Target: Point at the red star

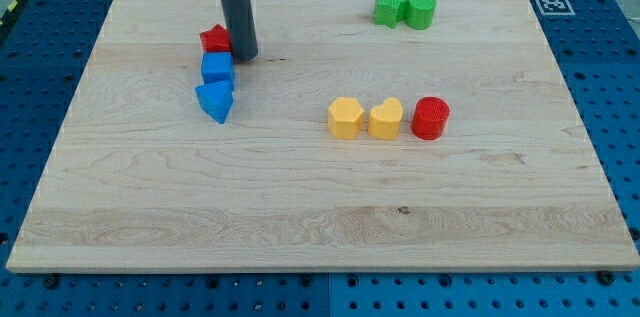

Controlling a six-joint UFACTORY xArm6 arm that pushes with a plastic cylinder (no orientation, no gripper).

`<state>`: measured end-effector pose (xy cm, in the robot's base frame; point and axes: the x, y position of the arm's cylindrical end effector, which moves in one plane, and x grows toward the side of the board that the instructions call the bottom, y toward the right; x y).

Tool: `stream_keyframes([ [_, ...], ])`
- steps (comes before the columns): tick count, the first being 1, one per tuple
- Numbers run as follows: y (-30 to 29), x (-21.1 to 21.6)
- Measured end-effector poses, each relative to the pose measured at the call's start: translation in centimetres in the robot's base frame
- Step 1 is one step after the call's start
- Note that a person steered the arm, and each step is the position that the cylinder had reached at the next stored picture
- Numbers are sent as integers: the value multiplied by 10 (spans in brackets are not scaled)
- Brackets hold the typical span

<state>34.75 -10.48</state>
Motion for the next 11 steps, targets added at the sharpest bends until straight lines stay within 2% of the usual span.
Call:
stream_keyframes([
  [1, 2, -2],
  [2, 41, -2],
  [3, 60, -24],
  [5, -46, -71],
  [6, -74, -70],
  [9, -80, -61],
  [11, -107, -35],
])
